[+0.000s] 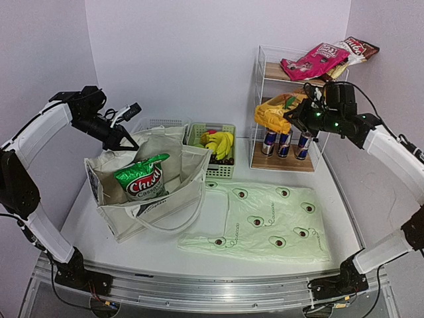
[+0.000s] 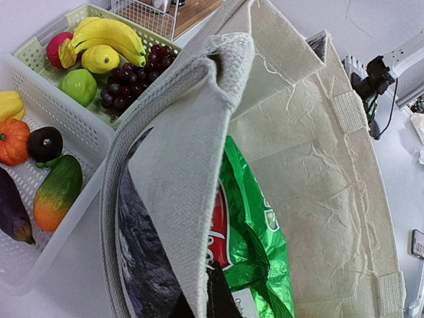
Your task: Place the mixed food into the grocery bags and tie them
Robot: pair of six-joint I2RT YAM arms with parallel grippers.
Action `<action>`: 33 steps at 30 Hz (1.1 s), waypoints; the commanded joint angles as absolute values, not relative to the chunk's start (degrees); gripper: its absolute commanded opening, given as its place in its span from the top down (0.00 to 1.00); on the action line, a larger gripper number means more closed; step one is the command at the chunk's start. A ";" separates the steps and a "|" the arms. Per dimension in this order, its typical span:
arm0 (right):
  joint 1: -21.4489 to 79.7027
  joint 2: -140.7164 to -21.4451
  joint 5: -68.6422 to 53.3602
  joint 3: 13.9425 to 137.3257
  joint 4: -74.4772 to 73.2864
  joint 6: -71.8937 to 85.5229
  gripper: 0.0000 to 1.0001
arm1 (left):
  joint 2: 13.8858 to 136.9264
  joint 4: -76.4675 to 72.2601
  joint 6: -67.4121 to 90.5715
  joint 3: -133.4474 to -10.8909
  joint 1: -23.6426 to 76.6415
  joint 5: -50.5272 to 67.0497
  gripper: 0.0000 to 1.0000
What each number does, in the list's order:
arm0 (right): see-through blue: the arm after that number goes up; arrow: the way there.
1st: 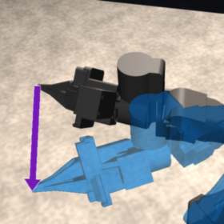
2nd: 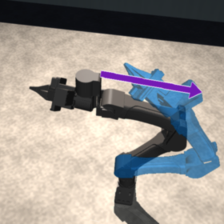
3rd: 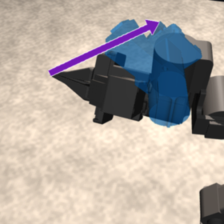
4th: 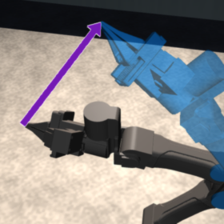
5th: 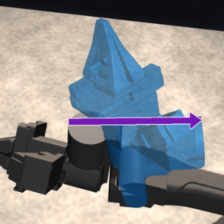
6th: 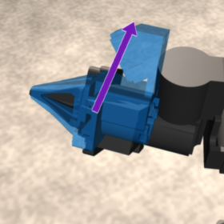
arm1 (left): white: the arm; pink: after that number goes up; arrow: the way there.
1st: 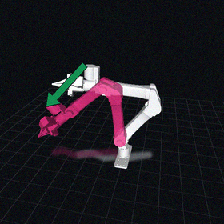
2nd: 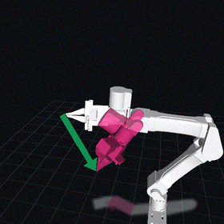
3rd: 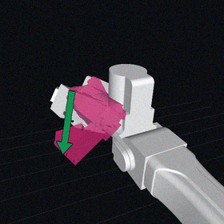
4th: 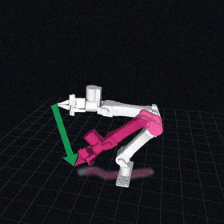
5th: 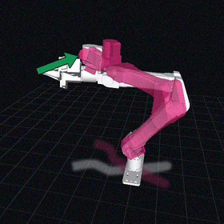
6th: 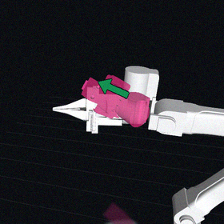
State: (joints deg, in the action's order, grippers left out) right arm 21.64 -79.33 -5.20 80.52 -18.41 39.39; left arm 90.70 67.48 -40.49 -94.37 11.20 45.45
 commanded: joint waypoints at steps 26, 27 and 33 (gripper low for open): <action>60.67 -113.68 -10.98 127.83 -36.89 -61.54 1.00 | 89.43 65.40 -39.08 -96.86 11.13 46.39 1.00; 60.76 -115.46 -10.11 129.59 -37.54 -63.94 1.00 | 89.57 65.49 -39.09 -97.07 11.15 46.52 1.00; 61.91 -122.88 -1.67 136.16 -41.04 -76.39 0.92 | 90.09 66.00 -39.11 -97.80 11.08 47.23 1.00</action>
